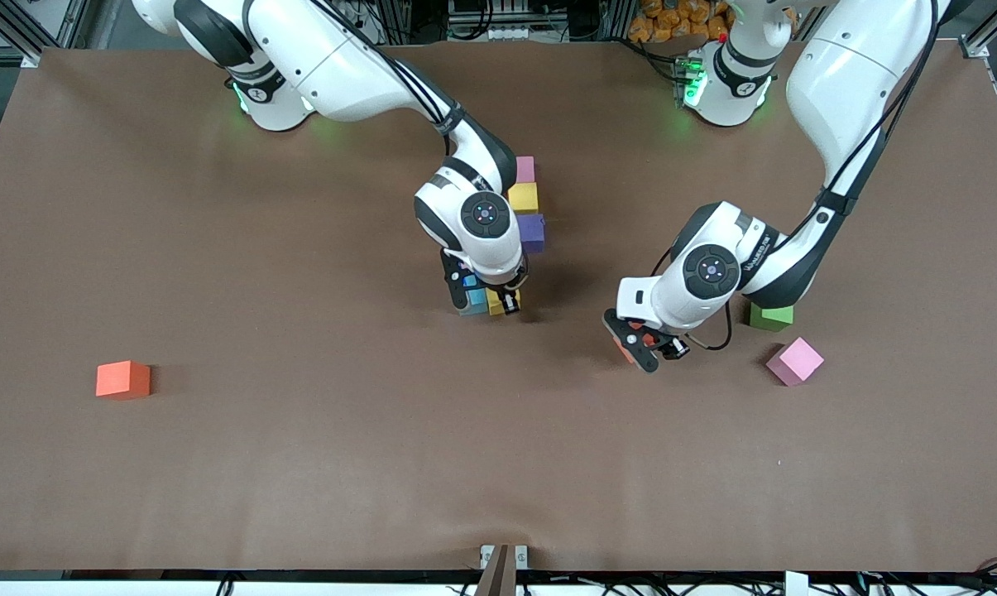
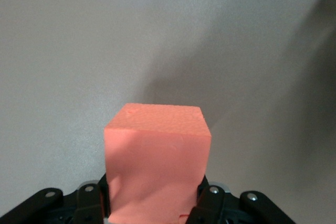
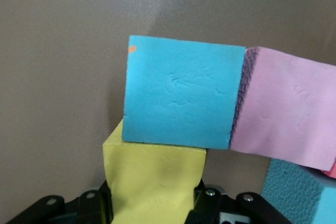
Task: Form number 2 with 11 blocks
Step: 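Lift the orange cube with the left gripper while the right gripper releases yellow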
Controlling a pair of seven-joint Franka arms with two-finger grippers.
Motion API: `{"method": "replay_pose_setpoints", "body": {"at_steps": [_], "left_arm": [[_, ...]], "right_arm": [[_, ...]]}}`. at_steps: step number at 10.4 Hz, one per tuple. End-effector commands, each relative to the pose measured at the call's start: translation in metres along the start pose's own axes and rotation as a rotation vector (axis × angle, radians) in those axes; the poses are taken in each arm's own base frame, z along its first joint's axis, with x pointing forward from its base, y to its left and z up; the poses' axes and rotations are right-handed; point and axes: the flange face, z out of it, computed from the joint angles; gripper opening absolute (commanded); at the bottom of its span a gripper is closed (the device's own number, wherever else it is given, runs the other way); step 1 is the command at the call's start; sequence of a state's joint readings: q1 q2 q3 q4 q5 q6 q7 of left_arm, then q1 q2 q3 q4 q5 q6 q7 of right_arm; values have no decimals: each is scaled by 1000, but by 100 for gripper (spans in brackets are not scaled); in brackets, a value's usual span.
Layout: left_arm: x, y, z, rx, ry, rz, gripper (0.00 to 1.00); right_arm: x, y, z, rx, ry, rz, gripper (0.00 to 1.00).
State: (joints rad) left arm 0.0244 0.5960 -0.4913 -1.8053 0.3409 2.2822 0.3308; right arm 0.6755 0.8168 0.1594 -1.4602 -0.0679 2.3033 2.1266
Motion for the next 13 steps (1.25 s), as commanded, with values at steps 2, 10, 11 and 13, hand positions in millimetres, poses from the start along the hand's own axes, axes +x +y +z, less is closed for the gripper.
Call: {"method": "replay_pose_setpoints", "body": {"at_steps": [2,10,11,13], "left_arm": [[-7,6,-6,20,-9,32,46],[-4,19,-3,18,-13,71,46],[-3,20,-3,17,-12,72,46],[2,28,-1,13,-9,85,46]], "right_arm": [[-1,11,2,-15,16,-5,0],[-2,11,1,-15,18,-14,100],[-2,10,-3,-10,16,-14,100],[2,6,-14,-3,14,-15,100]]}}
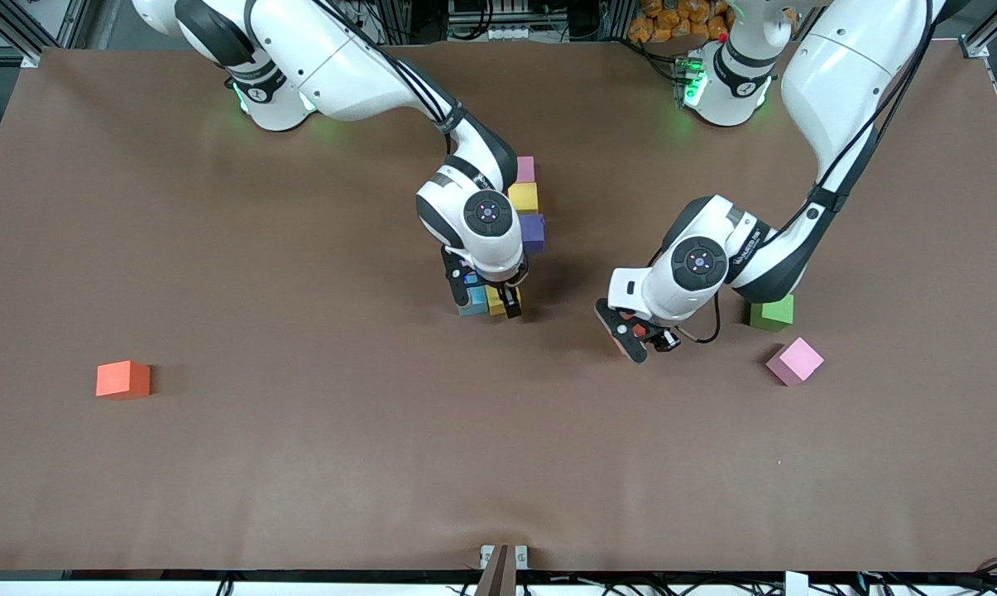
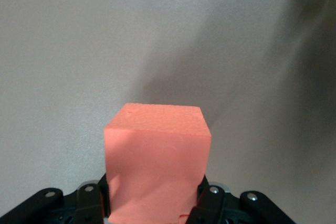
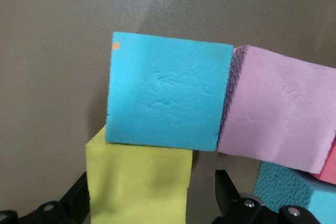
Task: Form number 2 with 11 blocks
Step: 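Lift the orange cube with the left gripper while the right gripper releases yellow, then carry the orange cube to the cluster while the right gripper withdraws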
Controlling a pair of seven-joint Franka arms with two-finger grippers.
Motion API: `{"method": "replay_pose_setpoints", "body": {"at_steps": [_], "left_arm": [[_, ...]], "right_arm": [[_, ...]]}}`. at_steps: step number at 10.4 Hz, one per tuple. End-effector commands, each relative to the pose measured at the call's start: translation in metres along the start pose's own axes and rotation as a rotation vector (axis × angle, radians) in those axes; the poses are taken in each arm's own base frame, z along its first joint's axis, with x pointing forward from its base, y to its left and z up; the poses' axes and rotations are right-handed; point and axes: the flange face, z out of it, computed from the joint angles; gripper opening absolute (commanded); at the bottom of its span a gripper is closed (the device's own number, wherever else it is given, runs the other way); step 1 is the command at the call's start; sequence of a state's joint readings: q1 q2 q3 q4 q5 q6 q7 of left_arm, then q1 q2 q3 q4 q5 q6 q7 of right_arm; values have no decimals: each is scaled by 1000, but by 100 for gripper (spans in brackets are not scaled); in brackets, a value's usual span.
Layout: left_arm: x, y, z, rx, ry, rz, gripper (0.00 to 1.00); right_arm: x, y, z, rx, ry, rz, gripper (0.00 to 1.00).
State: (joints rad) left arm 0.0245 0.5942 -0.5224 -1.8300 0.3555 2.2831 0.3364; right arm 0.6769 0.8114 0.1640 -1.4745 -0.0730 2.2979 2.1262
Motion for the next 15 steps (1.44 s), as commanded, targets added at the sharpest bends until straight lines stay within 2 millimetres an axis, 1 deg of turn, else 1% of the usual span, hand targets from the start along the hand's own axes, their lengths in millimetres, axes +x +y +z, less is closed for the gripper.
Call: {"method": "replay_pose_setpoints", "body": {"at_steps": [1,4,5,6,8,11,13,14,15], "left_arm": [[-1,8,-5,23,3,39,46],[-1,9,-4,24,10,41,46],[-1,9,-3,24,9,34,44],[-2,11,-2,22,7,31,42],[1,15,-2,21,8,40,42],[3,19,-1,19,10,43,43],[4,19,-1,21,16,38,42],[4,21,0,19,14,21,42],[8,28,-1,20,15,20,42]], "right_arm": [[4,-1,-25,17,3,-12,100],[4,-1,-27,8,5,-11,100],[-1,3,-27,2,-1,-18,100],[0,4,-26,-12,7,-18,100],[2,5,-38,-26,17,-24,100],[6,3,-48,-32,16,-37,100],[15,-3,-59,-19,10,-51,100],[27,-10,-68,-13,7,-67,100],[42,-13,-73,-36,18,-110,100]]}}
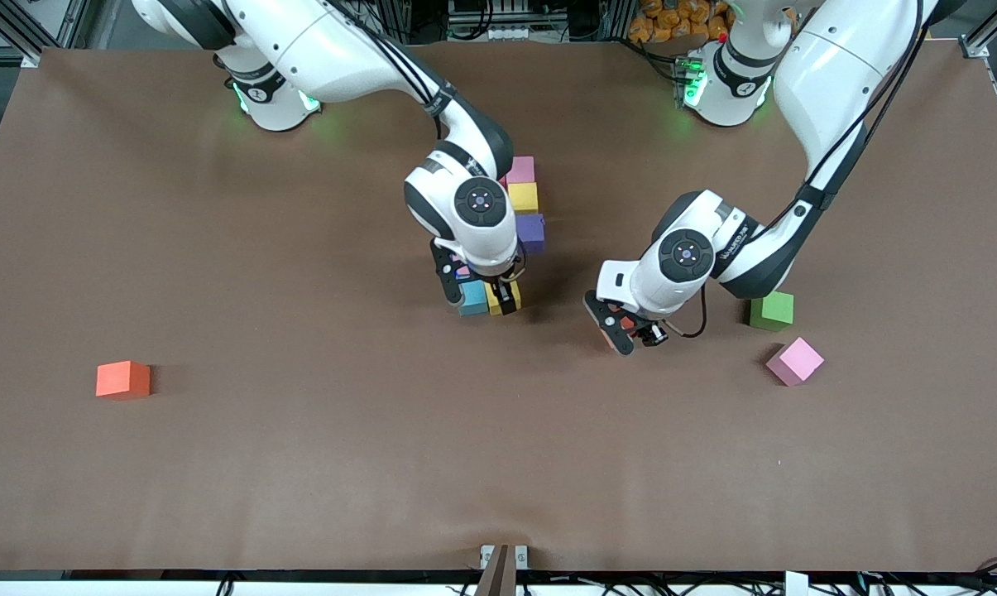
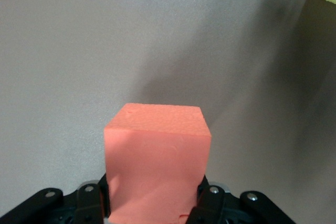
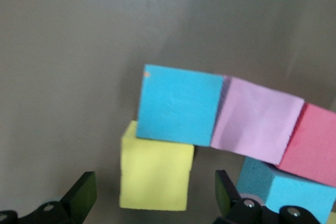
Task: Form number 2 with 11 blocks
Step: 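Carry the orange cube to the cluster while the right gripper withdraws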
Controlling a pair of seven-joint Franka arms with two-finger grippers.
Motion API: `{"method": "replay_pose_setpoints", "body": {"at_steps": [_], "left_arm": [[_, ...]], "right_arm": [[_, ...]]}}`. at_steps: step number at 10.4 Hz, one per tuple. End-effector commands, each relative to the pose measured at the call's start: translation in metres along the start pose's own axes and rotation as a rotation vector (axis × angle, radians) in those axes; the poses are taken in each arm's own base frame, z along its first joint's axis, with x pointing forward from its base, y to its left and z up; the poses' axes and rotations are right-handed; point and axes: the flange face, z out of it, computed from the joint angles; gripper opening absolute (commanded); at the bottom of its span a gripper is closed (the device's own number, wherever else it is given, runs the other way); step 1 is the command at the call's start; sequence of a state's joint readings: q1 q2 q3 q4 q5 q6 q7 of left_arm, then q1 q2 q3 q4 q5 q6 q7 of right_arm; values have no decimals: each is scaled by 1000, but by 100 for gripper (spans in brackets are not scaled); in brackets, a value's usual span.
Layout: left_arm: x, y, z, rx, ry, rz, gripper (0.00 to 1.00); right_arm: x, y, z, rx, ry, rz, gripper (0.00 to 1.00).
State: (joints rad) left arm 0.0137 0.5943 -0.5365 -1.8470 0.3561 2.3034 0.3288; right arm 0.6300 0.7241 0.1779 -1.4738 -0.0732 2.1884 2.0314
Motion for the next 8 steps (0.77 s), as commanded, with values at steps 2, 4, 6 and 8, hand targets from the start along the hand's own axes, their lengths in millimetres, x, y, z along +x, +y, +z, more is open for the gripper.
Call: {"method": "replay_pose_setpoints", "body": {"at_steps": [2,4,6,8], "left_arm": [[7,20,-3,26,3,0,42],[9,27,0,26,7,12,42],[7,38,10,61,12,69,42],[9,48,15,93,4,109,42]], "right_arm": [[64,-11,-31,-60,15,-139,100],[104,-19,-44,-82,16,-223,100],[162,-28,-67,-71,-35,-313,100],[222,-28,-79,-88,-60,-447,100]]}}
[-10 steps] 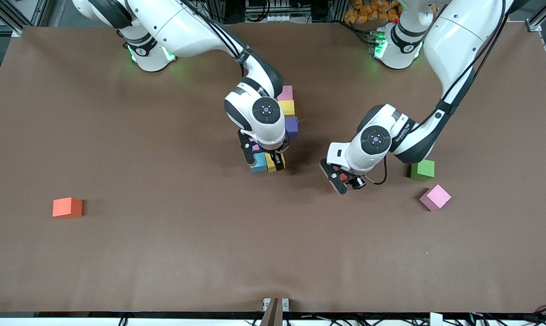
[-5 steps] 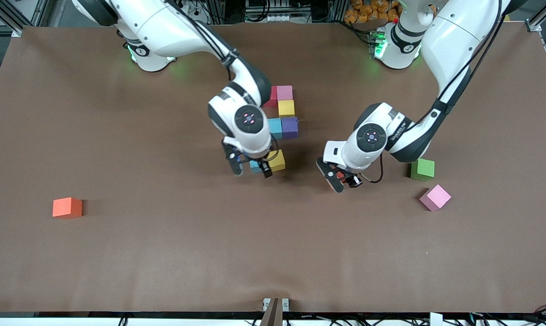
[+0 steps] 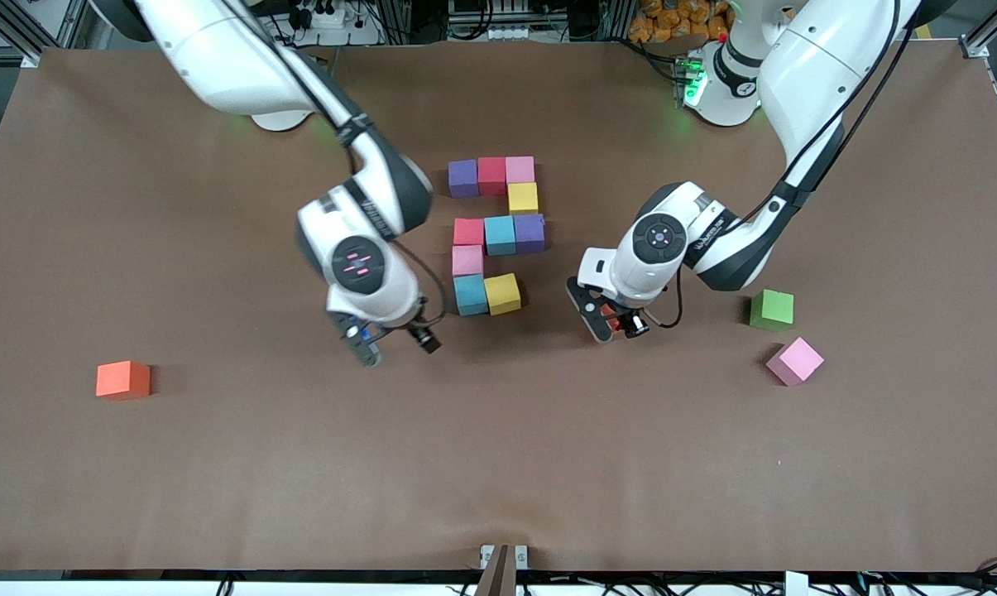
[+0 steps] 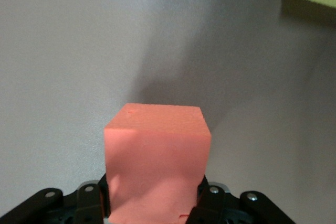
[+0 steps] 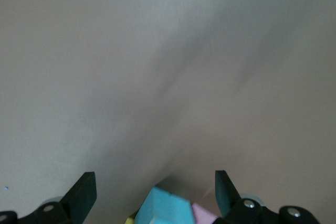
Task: Form number 2 with 11 blocks
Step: 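Carry the orange cube to the cluster while the right gripper withdraws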
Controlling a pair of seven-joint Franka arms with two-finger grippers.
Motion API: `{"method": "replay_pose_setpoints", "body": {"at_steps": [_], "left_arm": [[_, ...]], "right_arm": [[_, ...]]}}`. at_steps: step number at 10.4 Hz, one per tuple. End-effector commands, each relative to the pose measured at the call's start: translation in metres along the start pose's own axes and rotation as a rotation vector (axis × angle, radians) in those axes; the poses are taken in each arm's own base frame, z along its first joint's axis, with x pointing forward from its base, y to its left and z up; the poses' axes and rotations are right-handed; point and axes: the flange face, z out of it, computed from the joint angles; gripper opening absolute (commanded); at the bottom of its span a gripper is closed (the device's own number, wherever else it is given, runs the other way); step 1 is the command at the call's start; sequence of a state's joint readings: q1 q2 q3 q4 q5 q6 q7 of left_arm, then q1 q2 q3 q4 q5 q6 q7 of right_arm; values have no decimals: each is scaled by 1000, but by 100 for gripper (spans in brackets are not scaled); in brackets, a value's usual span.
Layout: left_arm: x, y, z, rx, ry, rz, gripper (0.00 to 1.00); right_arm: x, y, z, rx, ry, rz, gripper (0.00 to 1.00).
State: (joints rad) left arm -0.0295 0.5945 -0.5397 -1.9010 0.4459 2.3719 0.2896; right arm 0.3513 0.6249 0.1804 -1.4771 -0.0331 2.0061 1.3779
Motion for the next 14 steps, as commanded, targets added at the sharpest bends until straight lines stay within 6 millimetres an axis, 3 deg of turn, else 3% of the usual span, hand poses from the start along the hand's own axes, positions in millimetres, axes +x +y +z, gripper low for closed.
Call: {"method": "replay_pose_setpoints", "body": {"at_steps": [1,6,10,12,14], "left_arm": [[6,21,-2,49,-3,51,42],[36,67,-7,133,34,135,43],[52,93,4,129,75,203,43],[58,105,10,129,93,237,43],[59,107,11,130,91,248,44]], "right_arm": [[48,38,-18,-16,-37,-164,100],[120,107,-78,-43,-37,-602,100],[181,184,-147,-16,-10,-913,100],[185,211,-173,-10,29,-985,100],[178,220,-189,-14,55,-990,100]]}}
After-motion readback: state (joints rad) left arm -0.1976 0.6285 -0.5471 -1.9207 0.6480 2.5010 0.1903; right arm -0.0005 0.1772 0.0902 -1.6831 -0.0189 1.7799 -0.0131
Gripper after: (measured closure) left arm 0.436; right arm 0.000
